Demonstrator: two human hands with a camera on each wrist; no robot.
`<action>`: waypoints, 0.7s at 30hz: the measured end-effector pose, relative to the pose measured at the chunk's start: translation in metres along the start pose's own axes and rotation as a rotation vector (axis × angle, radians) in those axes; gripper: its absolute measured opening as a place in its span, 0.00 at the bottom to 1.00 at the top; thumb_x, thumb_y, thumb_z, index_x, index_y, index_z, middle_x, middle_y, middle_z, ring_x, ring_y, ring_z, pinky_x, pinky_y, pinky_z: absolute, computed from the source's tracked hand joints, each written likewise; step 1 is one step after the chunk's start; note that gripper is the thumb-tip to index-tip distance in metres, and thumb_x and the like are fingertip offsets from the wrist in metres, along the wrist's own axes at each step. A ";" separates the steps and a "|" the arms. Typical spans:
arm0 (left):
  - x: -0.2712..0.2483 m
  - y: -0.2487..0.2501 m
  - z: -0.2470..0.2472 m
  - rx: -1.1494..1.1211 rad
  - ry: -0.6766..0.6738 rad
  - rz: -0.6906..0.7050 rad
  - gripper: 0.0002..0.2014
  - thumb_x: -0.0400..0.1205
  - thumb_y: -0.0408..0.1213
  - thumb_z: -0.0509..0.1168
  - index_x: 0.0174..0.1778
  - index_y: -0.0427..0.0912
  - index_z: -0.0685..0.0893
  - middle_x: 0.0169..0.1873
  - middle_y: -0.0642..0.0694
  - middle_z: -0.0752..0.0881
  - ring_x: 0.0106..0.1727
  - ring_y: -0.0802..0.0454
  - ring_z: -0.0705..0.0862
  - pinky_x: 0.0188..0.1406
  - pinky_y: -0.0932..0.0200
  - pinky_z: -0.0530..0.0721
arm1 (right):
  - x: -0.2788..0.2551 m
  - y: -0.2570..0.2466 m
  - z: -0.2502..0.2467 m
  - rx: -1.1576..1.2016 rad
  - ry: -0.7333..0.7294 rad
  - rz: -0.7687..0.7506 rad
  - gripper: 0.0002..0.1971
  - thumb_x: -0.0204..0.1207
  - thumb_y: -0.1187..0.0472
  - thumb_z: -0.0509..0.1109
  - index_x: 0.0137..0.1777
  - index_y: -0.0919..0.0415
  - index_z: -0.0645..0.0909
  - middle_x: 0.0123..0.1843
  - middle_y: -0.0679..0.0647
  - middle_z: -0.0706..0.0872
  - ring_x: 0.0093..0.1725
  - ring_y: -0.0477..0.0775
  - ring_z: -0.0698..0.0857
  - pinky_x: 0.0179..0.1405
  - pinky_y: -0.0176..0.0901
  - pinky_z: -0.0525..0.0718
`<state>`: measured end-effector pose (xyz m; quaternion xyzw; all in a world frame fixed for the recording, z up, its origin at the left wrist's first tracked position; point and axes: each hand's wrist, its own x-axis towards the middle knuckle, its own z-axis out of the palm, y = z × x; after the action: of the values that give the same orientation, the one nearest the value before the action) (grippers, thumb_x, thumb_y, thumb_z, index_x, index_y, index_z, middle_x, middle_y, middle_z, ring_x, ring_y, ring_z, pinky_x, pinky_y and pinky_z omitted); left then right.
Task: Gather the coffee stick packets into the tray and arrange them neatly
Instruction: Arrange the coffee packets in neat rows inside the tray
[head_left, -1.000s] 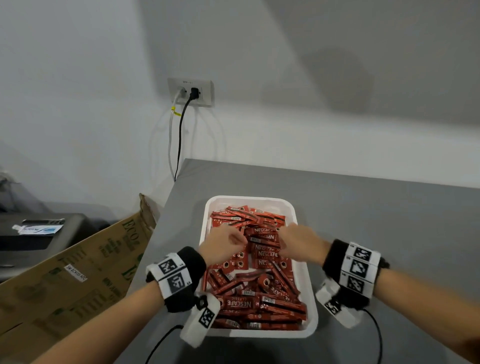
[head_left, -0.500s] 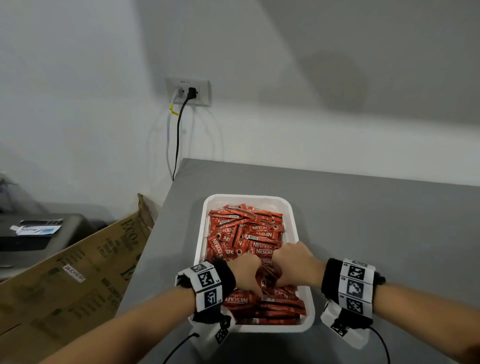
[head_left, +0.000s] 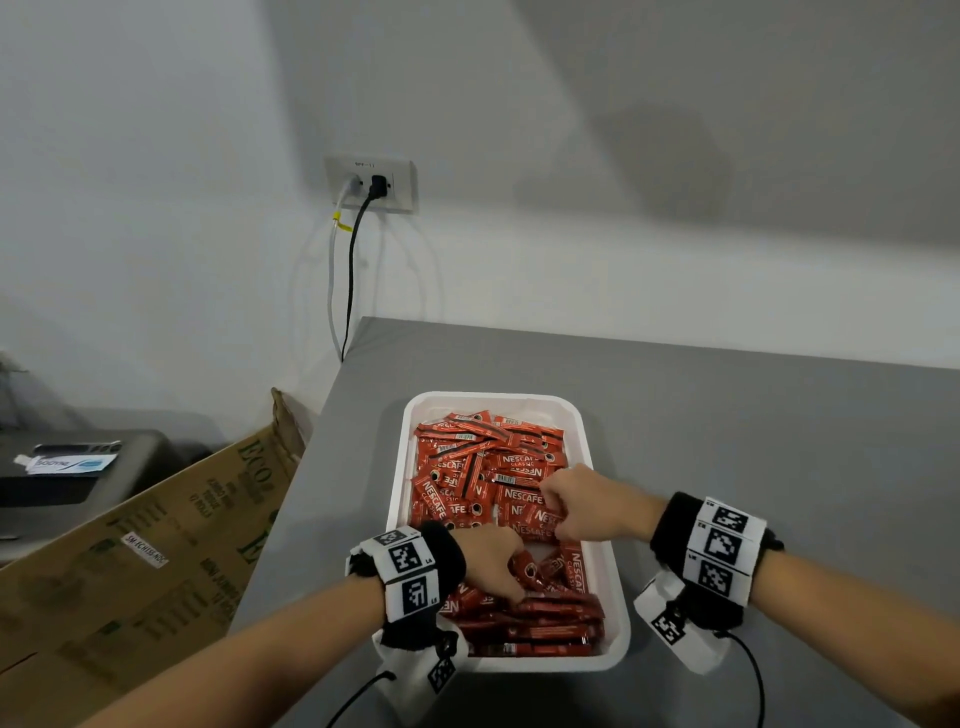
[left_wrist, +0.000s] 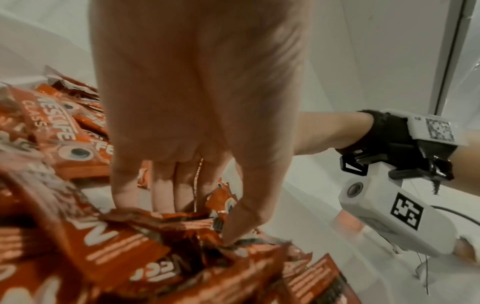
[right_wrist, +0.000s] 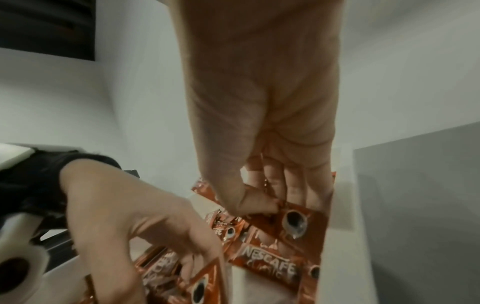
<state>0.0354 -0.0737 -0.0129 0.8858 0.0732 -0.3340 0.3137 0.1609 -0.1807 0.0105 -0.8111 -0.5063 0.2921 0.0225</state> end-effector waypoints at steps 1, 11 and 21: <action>-0.001 0.001 -0.001 -0.010 -0.013 -0.003 0.23 0.78 0.43 0.67 0.66 0.36 0.75 0.61 0.38 0.82 0.55 0.46 0.82 0.52 0.57 0.80 | 0.001 0.000 0.001 0.025 -0.015 -0.001 0.11 0.74 0.69 0.67 0.36 0.57 0.68 0.43 0.50 0.77 0.44 0.50 0.79 0.32 0.30 0.74; -0.005 0.005 0.002 -0.038 -0.136 0.057 0.36 0.69 0.46 0.77 0.73 0.49 0.71 0.66 0.48 0.80 0.67 0.48 0.78 0.71 0.53 0.74 | 0.004 -0.005 0.019 -0.028 -0.350 -0.100 0.21 0.69 0.54 0.78 0.59 0.59 0.79 0.56 0.57 0.87 0.54 0.55 0.87 0.56 0.47 0.86; 0.002 0.002 0.005 0.037 -0.037 0.055 0.28 0.72 0.41 0.75 0.68 0.43 0.78 0.62 0.44 0.83 0.62 0.46 0.81 0.67 0.55 0.77 | 0.003 -0.006 0.026 -0.108 -0.328 -0.157 0.30 0.61 0.49 0.83 0.62 0.59 0.81 0.56 0.52 0.88 0.53 0.51 0.87 0.57 0.43 0.86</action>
<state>0.0352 -0.0789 -0.0163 0.8867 0.0369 -0.3430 0.3078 0.1442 -0.1818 -0.0101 -0.7106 -0.5799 0.3901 -0.0810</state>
